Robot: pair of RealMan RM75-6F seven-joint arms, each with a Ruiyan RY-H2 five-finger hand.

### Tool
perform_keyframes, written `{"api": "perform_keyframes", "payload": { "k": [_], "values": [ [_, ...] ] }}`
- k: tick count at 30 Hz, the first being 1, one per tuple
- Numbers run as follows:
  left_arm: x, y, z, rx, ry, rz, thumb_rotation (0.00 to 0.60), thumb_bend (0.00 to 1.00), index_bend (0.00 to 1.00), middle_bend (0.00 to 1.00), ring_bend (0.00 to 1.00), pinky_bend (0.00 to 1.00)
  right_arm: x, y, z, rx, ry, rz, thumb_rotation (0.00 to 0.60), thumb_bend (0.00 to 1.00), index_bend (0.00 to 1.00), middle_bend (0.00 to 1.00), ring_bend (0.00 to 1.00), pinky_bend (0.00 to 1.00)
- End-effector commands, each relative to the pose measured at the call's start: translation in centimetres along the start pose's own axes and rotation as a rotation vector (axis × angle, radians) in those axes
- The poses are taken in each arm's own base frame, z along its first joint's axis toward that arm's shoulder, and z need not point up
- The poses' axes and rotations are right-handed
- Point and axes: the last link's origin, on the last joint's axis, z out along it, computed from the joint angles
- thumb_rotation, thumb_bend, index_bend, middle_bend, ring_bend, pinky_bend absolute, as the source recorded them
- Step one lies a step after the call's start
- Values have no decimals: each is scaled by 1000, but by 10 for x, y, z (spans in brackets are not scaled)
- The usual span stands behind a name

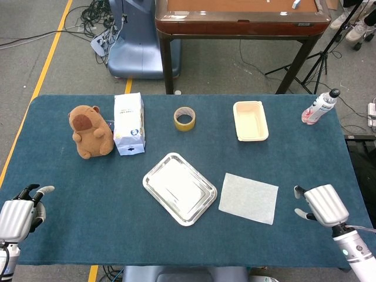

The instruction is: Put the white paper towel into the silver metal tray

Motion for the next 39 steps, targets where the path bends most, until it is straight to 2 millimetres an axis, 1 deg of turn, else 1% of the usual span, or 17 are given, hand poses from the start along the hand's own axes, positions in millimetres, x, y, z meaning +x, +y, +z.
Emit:
{"api": "perform_keyframes", "payload": {
  "k": [1,14,22,33,39],
  "values": [
    [0,0,0,0,0,-1,600,0,312,285,230,426,-8,-3,3,40,-21,-33,600,0,532,1000,1000,1000],
    [-1,0,0,2,-12,0,600,0,311,285,230,426,-37,-1,10,147,-66,-167,600,0,532,1000,1000,1000],
    [-2,0,0,6,-19,1,600,0,311,285,230,426,-52,-4,13,197,-62,-203,600,0,532,1000,1000,1000],
    [-1,-1,0,13,-22,-2,600,0,311,285,230,426,-66,-11,21,245,-81,-242,600,0,531,1000,1000,1000],
    [-1,-2,0,16,-24,-2,600,0,311,285,230,426,-72,-16,25,268,-89,-257,600,0,496,1000,1000,1000]
  ]
}}
